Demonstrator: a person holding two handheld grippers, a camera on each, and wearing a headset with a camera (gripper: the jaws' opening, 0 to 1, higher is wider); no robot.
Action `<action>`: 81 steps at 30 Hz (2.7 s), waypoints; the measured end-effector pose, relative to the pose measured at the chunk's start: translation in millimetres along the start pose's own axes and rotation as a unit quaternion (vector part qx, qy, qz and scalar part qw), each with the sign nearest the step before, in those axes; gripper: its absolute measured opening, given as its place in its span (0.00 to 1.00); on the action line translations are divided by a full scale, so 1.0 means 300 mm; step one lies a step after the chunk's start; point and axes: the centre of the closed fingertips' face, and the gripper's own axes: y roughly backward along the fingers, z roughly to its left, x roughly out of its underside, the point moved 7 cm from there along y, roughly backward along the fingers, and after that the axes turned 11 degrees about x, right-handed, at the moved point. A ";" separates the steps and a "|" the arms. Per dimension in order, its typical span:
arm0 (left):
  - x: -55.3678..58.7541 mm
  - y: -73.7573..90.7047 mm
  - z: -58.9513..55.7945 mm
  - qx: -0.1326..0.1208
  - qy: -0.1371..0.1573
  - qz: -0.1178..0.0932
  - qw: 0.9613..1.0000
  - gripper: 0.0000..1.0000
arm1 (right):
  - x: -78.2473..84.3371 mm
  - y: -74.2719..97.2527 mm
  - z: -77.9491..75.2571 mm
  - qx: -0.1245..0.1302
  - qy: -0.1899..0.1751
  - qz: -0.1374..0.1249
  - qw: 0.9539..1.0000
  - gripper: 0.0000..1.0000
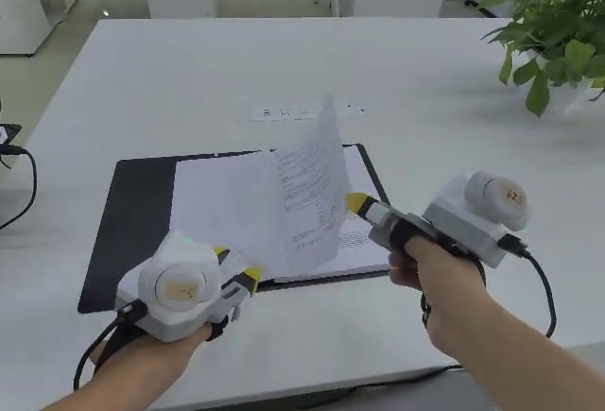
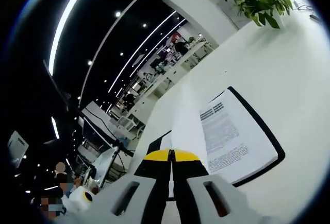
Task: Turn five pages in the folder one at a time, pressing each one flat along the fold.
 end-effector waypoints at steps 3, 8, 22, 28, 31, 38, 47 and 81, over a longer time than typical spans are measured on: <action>-0.009 0.049 0.018 -0.005 -0.009 -0.010 1.000 0.30 | 0.029 -0.002 0.051 -0.011 0.022 0.005 1.000 0.00; -0.019 0.128 0.081 -0.027 0.002 -0.018 0.999 0.30 | 0.091 -0.029 0.148 -0.033 0.042 0.020 0.998 0.00; -0.041 0.290 0.165 -0.065 -0.001 -0.037 0.997 0.30 | 0.229 -0.140 0.329 -0.055 0.103 0.060 0.991 0.00; -0.014 0.341 0.195 -0.089 0.021 -0.046 0.995 0.30 | 0.278 -0.189 0.379 -0.061 0.118 0.079 0.988 0.00; 0.006 0.360 0.200 -0.099 0.036 -0.049 0.993 0.29 | 0.308 -0.227 0.398 -0.061 0.132 0.093 0.985 0.00; 0.029 0.376 0.194 -0.112 0.064 -0.052 0.990 0.29 | 0.371 -0.291 0.432 -0.058 0.166 0.125 0.976 0.00; 0.073 0.376 0.209 -0.142 0.092 -0.051 0.984 0.27 | 0.491 -0.370 0.411 -0.038 0.192 0.176 0.965 0.00; 0.067 0.332 0.248 -0.116 0.085 -0.003 0.990 0.26 | 0.617 -0.411 0.332 -0.070 0.193 0.252 0.946 0.03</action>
